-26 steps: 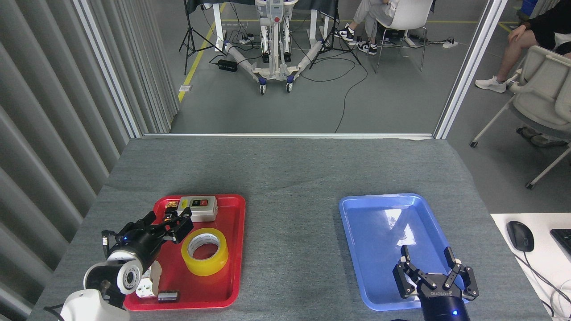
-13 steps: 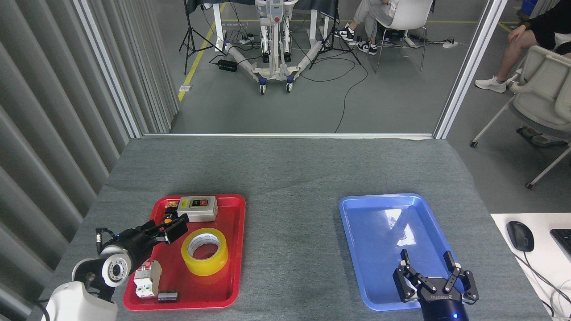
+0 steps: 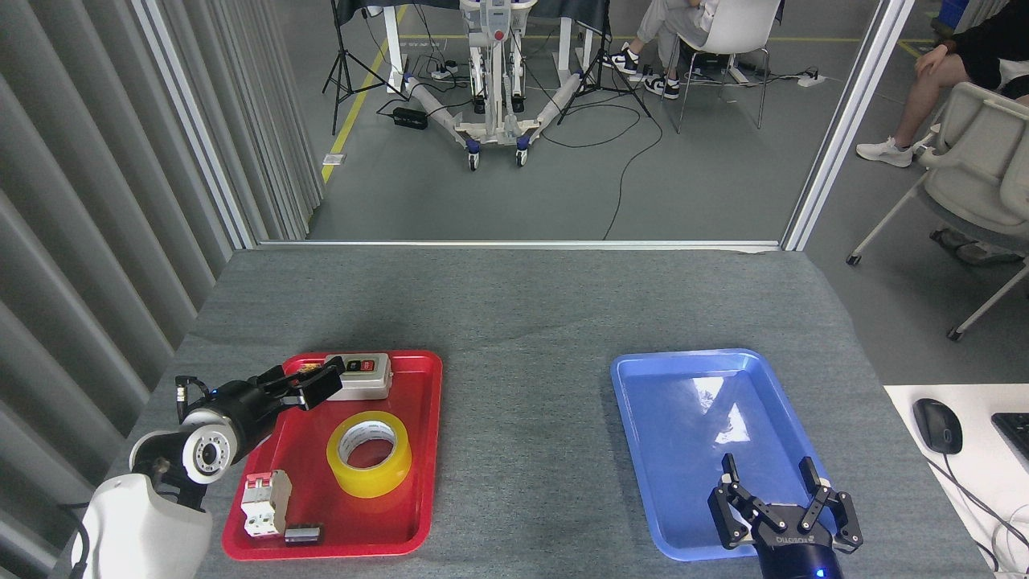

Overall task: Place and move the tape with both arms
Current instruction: 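Move the left gripper over the yellow tape roll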

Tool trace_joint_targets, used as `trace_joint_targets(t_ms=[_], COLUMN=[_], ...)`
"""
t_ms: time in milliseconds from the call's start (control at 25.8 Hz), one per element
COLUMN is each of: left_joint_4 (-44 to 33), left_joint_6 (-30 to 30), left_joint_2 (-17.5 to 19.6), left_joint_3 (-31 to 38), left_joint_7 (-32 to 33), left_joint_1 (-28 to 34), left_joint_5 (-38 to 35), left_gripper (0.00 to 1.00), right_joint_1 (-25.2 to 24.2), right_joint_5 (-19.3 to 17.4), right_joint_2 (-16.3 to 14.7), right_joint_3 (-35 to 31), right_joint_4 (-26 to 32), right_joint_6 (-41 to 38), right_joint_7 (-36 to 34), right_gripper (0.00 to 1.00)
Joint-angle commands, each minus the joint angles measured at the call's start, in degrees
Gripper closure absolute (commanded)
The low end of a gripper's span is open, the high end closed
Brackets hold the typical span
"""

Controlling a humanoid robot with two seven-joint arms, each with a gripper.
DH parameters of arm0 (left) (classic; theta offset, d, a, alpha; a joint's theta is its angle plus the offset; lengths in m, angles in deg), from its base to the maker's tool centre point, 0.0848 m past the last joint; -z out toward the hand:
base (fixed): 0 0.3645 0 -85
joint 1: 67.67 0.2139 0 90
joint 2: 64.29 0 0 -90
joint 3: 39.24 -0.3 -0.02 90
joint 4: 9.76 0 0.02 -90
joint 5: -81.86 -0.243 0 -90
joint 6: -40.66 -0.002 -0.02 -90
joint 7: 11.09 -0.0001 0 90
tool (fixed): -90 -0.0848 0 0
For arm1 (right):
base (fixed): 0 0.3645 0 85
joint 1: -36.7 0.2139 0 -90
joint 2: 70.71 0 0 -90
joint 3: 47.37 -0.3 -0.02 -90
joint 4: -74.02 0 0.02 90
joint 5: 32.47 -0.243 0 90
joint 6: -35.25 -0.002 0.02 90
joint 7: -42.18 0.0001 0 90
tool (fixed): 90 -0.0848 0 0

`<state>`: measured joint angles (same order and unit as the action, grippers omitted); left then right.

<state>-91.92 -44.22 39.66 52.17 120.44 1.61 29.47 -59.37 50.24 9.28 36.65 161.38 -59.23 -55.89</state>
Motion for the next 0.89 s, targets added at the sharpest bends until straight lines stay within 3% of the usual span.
trace_joint_targets(t_ms=[0, 194, 465, 620, 736, 774, 852], left_joint_4=[0.0, -0.6, -4.7, -6.4, -6.3, -6.2, -5.9], left_joint_6=[0.2, 0.3, 0.8, 0.7, 0.9, 1.1, 2.9], left_joint_2=[0.2, 3.5, 7.1, 7.2, 7.2, 7.3, 7.8], left_joint_3=[-0.3, -0.7, -1.3, -1.3, -1.3, -1.5, -3.3], left_joint_7=[1.4, 6.1, 18.8, 27.9, 29.7, 29.8, 29.9], left_joint_1=[0.2, 1.1, 3.2, 3.4, 3.4, 3.5, 3.2], left_joint_5=[0.0, -0.2, -0.1, -0.1, 0.0, -0.1, -0.2], left_gripper=[0.0, 0.0, 0.0, 0.0, 0.0, 0.01, 0.18], right_joint_1=[0.0, -0.7, -1.2, -1.2, -1.3, -1.2, -1.3], right_joint_5=[0.0, 0.1, 0.1, 0.1, 0.1, 0.1, 0.2], right_joint_2=[0.0, 0.0, 0.0, 0.1, -0.3, -0.2, -0.1], right_joint_3=[0.0, 0.0, 0.0, 0.0, 0.0, 0.0, 0.0], right_joint_4=[0.0, 0.0, 0.0, 0.0, -0.1, -0.1, -0.1], right_joint_6=[0.0, 0.0, -0.1, -0.1, -0.2, -0.2, -0.2], right_joint_7=[0.0, 0.0, -0.1, 0.0, 0.1, 0.1, 0.1], right_gripper=[0.0, 0.0, 0.0, 0.0, 0.0, 0.0, 0.0])
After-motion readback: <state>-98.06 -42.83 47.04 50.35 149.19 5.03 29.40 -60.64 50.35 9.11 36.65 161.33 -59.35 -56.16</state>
